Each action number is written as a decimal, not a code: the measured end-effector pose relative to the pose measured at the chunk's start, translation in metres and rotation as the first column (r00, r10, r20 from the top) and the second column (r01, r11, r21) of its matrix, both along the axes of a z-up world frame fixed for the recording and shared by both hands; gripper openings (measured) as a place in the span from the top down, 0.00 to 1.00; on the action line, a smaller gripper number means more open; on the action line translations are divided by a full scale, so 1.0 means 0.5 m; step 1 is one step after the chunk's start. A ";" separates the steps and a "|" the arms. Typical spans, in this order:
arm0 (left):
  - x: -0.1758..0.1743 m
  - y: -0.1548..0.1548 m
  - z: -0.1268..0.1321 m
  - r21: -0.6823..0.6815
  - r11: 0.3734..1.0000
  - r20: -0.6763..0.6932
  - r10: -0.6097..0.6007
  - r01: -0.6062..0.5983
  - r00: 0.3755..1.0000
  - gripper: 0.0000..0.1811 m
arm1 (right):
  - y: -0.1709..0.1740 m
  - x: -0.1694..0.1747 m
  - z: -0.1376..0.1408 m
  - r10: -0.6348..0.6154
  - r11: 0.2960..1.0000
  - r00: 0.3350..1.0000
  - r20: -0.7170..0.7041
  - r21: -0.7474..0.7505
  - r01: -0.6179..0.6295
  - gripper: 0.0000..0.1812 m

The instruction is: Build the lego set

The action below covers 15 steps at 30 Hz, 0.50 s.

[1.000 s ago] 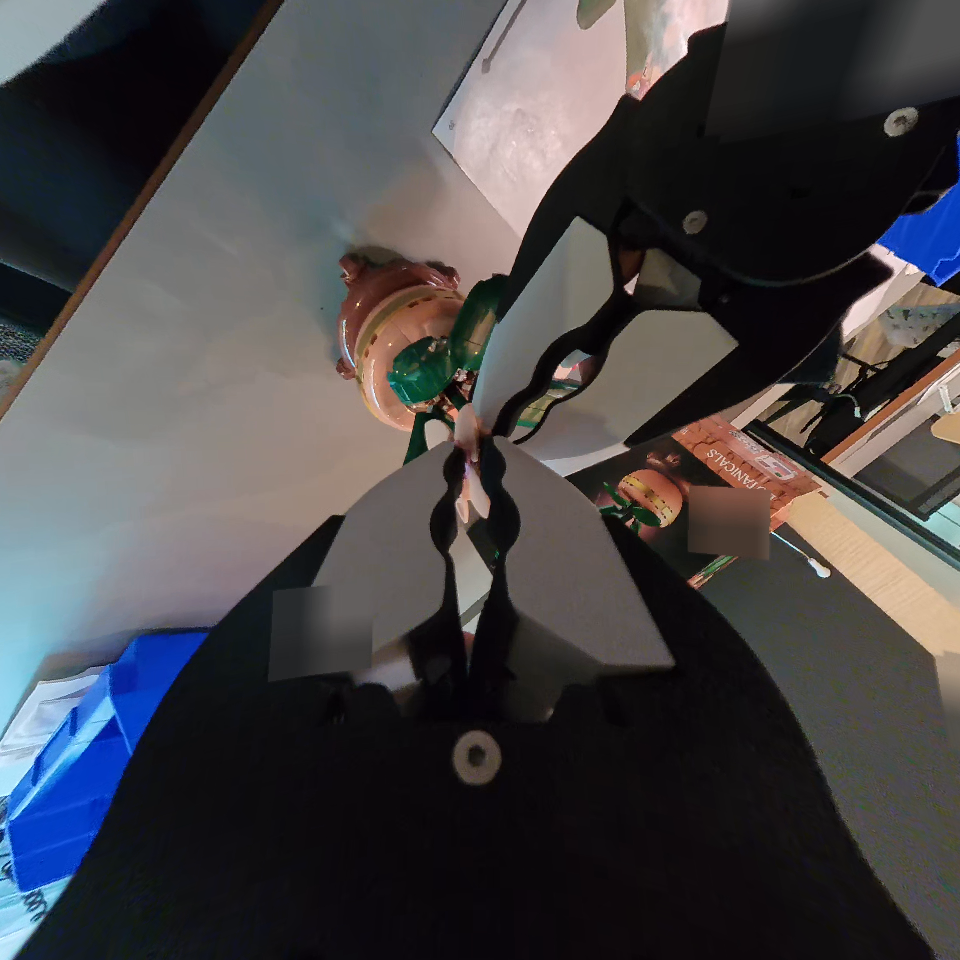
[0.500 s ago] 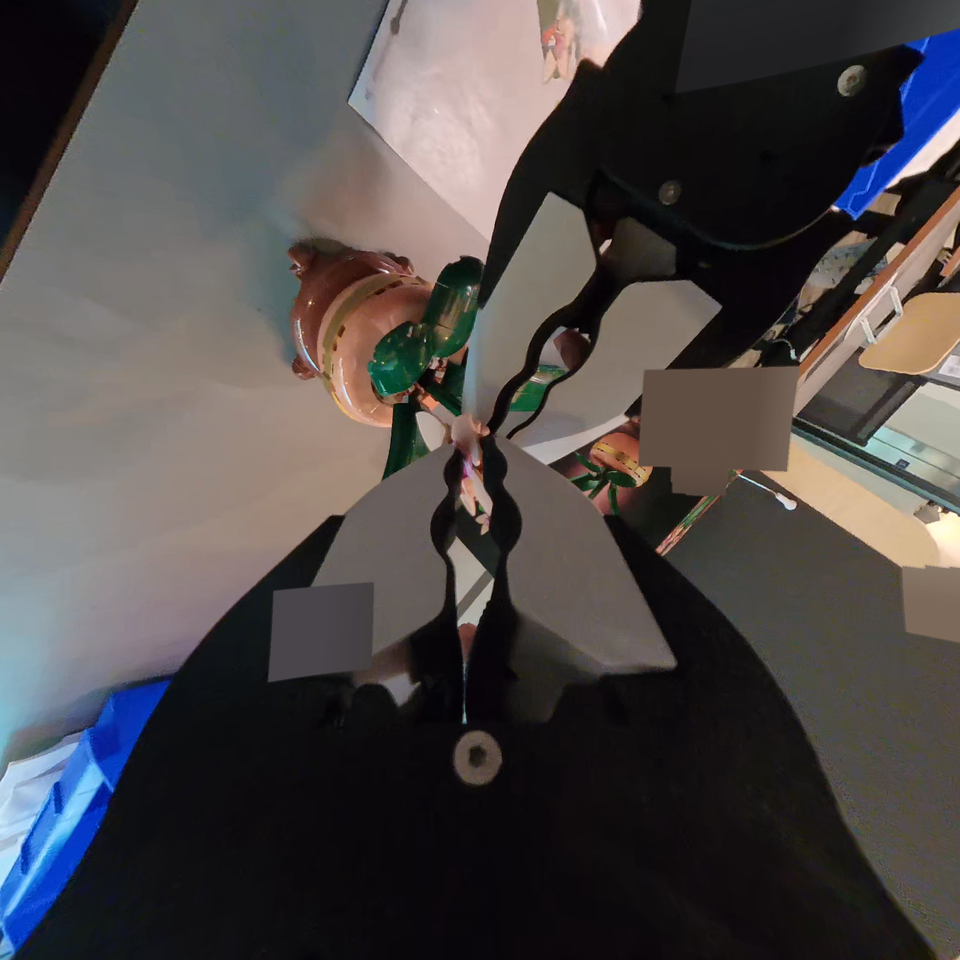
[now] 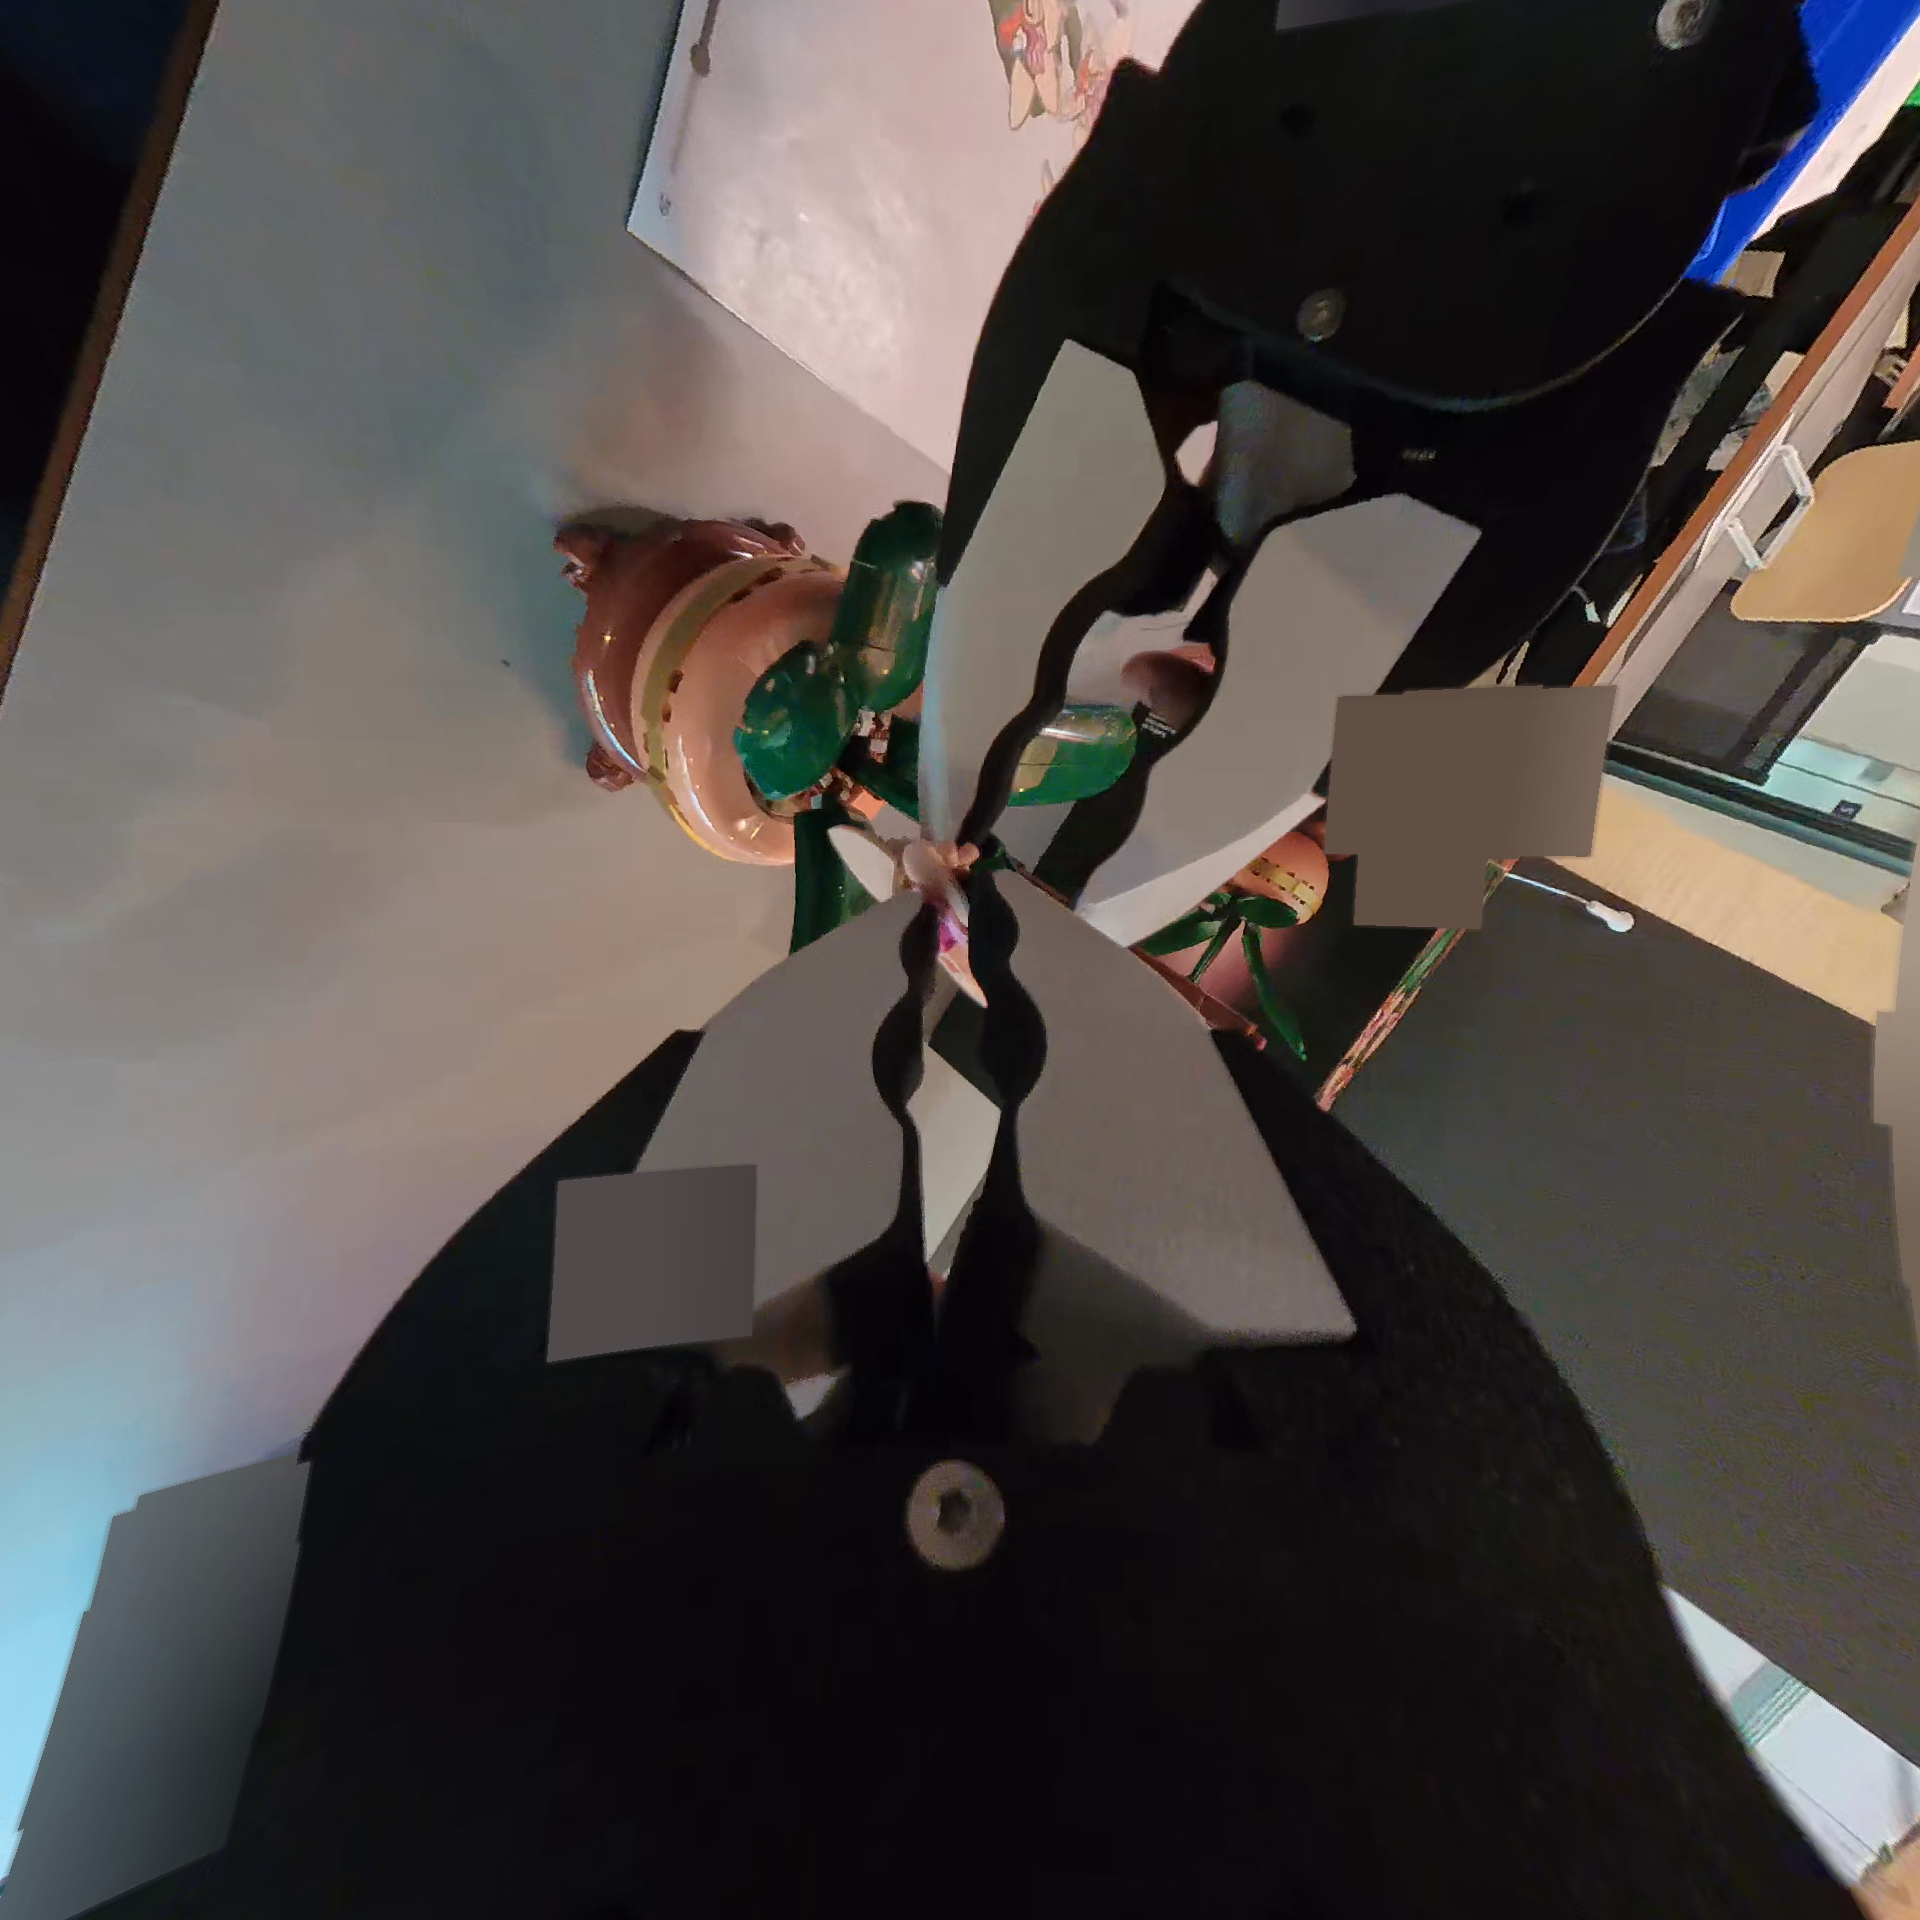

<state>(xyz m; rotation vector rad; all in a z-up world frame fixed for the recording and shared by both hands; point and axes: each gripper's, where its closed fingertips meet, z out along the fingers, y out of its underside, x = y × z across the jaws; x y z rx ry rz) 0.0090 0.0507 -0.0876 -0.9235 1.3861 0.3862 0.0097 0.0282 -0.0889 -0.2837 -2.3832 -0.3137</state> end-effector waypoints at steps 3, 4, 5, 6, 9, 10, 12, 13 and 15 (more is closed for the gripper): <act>-0.005 -0.001 -0.009 0.021 1.000 -0.045 -0.011 0.012 0.999 0.87 | 0.002 0.002 -0.002 -0.029 1.000 1.000 0.001 0.007 0.029 0.98; -0.005 -0.001 -0.012 0.026 1.000 -0.054 -0.016 0.017 0.998 0.89 | 0.002 0.002 -0.003 -0.039 0.999 0.999 -0.002 0.002 0.039 0.98; -0.005 0.000 -0.014 0.028 0.999 -0.060 -0.018 0.019 0.998 0.92 | 0.003 0.003 -0.003 -0.049 0.999 0.999 -0.004 0.003 0.049 0.99; -0.004 0.000 -0.009 0.039 0.999 -0.046 -0.020 0.022 0.999 0.95 | 0.004 0.003 -0.003 -0.061 0.998 0.998 -0.008 0.008 0.061 0.99; -0.003 0.000 -0.008 0.027 0.999 -0.062 -0.018 0.020 0.998 0.96 | 0.007 0.003 -0.005 -0.104 0.995 0.994 -0.019 0.004 0.104 0.99; -0.003 0.002 -0.008 0.026 1.000 -0.066 -0.011 0.013 0.998 0.96 | 0.008 0.003 -0.005 -0.120 0.993 0.992 -0.025 0.005 0.121 0.99; -0.004 0.003 -0.008 0.023 1.000 -0.071 0.010 -0.008 0.997 0.96 | 0.007 0.005 -0.006 -0.161 0.987 0.986 -0.033 -0.001 0.162 0.99; -0.004 0.004 -0.008 0.026 0.999 -0.074 0.029 -0.027 0.997 0.96 | 0.007 0.007 -0.007 -0.182 0.983 0.982 -0.039 0.004 0.183 0.99; -0.002 0.007 -0.008 0.027 0.998 -0.066 0.065 -0.063 0.996 0.96 | 0.009 0.011 -0.003 -0.230 0.973 0.972 -0.054 0.019 0.231 0.99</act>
